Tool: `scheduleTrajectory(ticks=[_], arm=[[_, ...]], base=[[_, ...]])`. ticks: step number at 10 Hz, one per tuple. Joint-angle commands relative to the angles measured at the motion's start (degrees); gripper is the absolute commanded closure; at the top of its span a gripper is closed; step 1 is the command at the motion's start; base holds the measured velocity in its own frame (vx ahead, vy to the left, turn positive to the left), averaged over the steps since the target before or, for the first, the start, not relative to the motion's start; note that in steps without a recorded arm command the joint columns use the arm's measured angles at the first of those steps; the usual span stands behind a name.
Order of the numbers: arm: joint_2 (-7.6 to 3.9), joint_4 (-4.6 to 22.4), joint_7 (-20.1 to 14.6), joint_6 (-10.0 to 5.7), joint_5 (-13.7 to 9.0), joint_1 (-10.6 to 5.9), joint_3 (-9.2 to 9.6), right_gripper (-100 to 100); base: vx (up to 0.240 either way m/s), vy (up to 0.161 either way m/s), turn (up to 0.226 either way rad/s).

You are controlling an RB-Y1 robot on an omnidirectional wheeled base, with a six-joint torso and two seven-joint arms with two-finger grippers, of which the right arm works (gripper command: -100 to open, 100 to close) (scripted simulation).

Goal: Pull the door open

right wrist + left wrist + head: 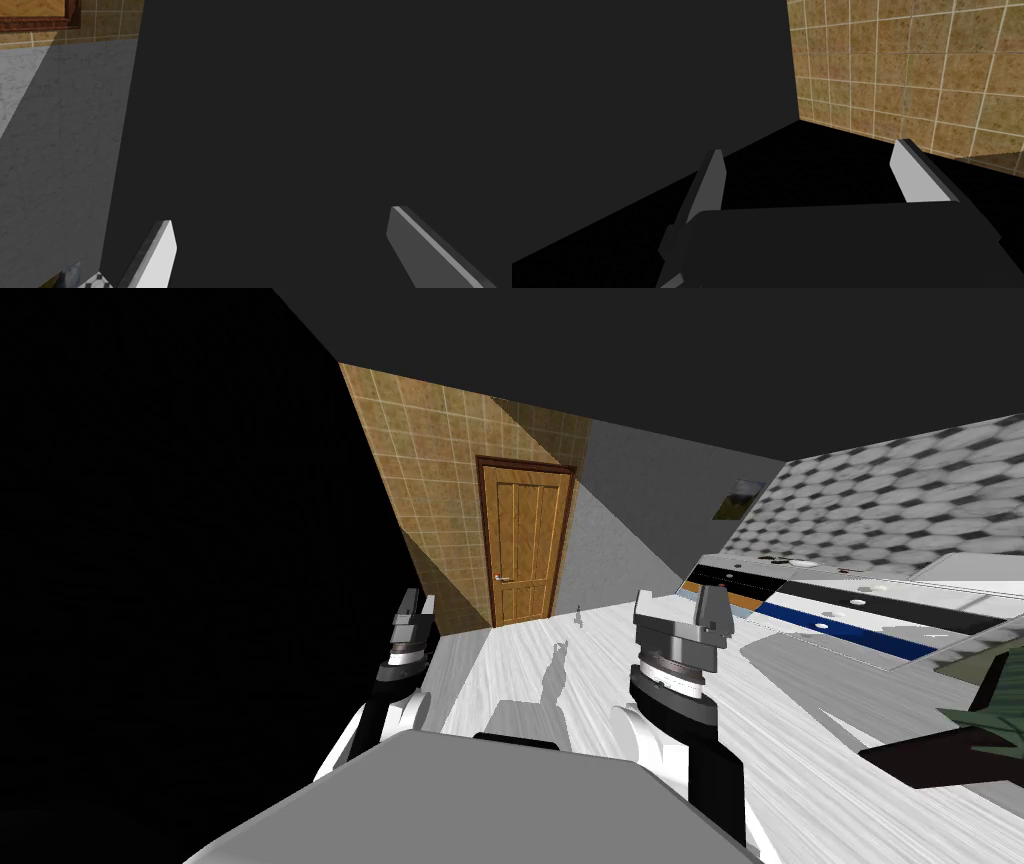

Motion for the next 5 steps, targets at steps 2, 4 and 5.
scheduleTrajectory(ticks=[2,4,5], arm=[[-0.90,2.37,-0.56,-0.47,-0.13,-0.79,0.47,-100],[-1.83,5.13,-1.22,-1.02,-0.29,-1.72,1.01,-100],[-2.36,6.79,-1.61,-1.35,-0.38,-2.27,1.34,-100]], base=[[0.056,0.026,0.014],[0.091,0.054,0.016],[0.125,0.065,0.020]])
